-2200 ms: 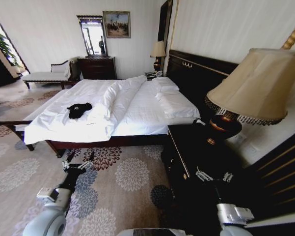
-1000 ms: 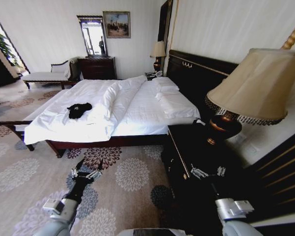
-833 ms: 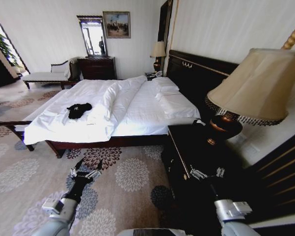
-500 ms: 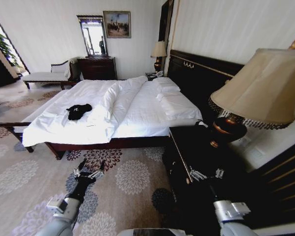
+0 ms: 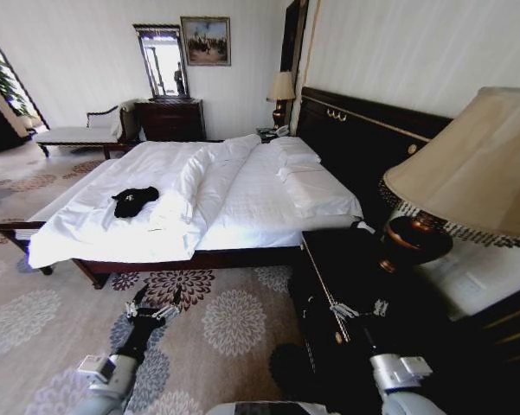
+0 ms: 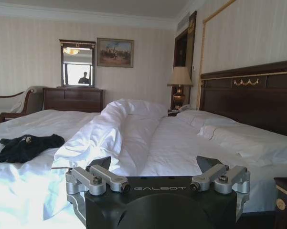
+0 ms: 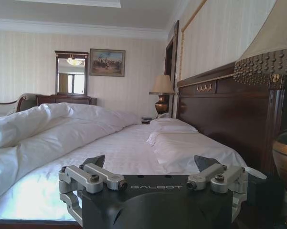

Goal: Fold the clothes on the bed.

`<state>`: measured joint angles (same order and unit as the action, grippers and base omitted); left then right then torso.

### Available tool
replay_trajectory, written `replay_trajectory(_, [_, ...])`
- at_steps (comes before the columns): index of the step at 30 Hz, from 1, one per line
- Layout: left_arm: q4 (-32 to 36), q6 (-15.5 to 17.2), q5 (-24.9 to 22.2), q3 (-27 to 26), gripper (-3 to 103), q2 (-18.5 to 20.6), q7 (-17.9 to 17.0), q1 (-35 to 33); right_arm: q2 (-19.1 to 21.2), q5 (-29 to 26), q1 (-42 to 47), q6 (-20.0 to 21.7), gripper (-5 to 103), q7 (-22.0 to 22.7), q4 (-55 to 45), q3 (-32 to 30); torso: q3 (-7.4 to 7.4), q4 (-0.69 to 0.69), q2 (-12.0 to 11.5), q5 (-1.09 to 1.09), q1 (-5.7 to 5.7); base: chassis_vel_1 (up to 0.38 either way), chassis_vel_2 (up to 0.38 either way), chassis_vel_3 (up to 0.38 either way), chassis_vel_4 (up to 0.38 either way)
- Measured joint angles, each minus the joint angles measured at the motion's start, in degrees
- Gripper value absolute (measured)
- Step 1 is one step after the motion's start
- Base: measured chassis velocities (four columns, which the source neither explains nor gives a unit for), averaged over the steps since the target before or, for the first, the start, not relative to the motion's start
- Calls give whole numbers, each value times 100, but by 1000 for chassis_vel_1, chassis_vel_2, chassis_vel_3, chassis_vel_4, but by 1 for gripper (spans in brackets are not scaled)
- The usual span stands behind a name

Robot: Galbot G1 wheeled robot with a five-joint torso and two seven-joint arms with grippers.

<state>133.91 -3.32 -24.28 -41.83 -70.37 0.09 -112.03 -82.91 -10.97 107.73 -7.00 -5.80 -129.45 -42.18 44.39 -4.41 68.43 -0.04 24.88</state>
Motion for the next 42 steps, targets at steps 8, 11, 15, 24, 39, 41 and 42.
replay_trajectory(8, [1, 2, 6, 58, 100, -9, 2, 39, -62, 97, 17, -21, 100, -4, 13, 50, 0, -1, 0, -1, 0, -123, 127, 134, -137])
replay_trajectory(11, [-1, 9, 31, 118, 100, -9, 1, 60, -70, 147, 59, -64, 100, -23, 13, 51, 0, -1, 0, 0, 0, -104, 125, 120, -130])
replay_trajectory(15, [-22, 10, 90, 178, 100, -21, -13, 81, -105, 199, 72, -87, 100, -34, 13, 73, -1, -1, 1, 0, -1, -129, 123, 126, -128])
replay_trajectory(24, [-30, 6, 117, 191, 99, -60, -24, 62, -155, 283, 100, -135, 100, -94, 11, 111, 0, -1, 0, 0, 0, -150, 148, 149, -152])
replay_trajectory(39, [-15, -16, 246, 317, 99, -118, -47, 52, -294, 405, 179, -220, 100, -195, 17, 206, -1, -1, 1, -1, -1, -141, 135, 132, -150])
replay_trajectory(41, [-15, -20, 260, 350, 99, -136, -49, 49, -310, 406, 178, -221, 100, -204, 21, 206, -1, 0, 0, -1, -1, -113, 135, 144, -109])
replay_trajectory(42, [-15, -20, 260, 350, 99, -136, -49, 49, -310, 406, 178, -221, 100, -204, 21, 206, -1, 0, 0, -1, -1, -102, 135, 144, -95])
